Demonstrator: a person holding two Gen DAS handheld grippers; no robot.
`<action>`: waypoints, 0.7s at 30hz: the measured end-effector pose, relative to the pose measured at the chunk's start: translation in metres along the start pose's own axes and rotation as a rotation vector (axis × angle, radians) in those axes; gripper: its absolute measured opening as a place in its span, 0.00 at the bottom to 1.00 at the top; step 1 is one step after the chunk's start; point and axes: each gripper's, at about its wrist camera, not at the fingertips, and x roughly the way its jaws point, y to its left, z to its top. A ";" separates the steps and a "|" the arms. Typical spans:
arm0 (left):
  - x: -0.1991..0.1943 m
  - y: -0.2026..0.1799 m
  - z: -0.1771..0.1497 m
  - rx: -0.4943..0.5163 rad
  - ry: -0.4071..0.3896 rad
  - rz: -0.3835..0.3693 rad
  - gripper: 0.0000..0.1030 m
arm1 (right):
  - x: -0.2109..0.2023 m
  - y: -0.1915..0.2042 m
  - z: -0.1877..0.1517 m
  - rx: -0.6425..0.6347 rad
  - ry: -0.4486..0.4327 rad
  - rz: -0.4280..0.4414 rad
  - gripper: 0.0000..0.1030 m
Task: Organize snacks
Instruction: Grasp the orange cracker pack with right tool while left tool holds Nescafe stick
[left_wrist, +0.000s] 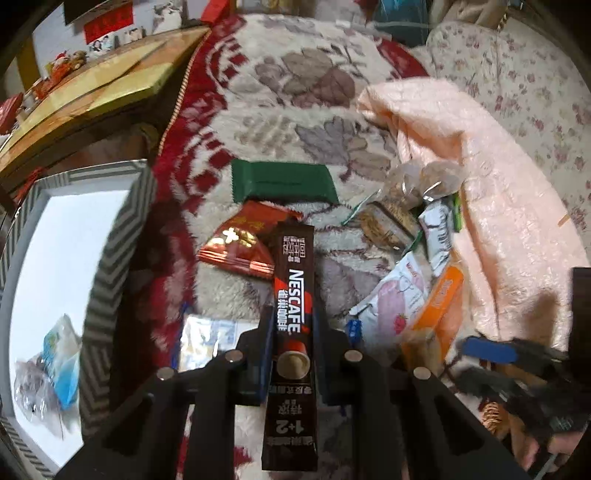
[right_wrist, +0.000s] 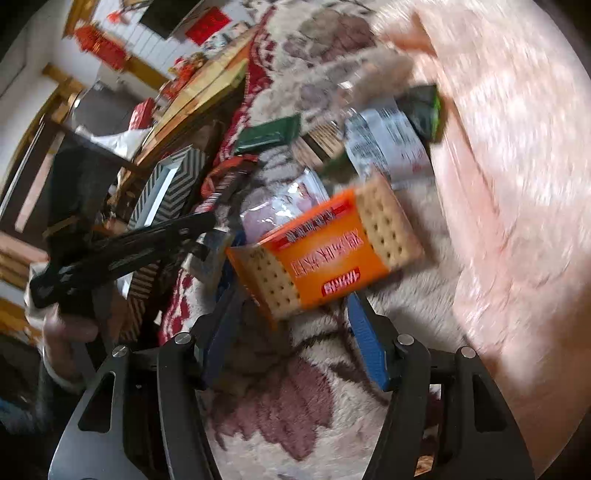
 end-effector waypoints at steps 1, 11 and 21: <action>-0.004 0.001 -0.002 -0.008 -0.009 -0.001 0.21 | 0.004 -0.007 0.001 0.053 0.006 -0.004 0.60; -0.017 0.009 -0.014 -0.051 -0.024 -0.016 0.21 | 0.023 -0.016 0.030 0.258 -0.040 -0.040 0.72; -0.019 0.005 -0.020 -0.045 -0.035 -0.013 0.21 | 0.047 0.040 0.041 -0.120 -0.044 -0.268 0.68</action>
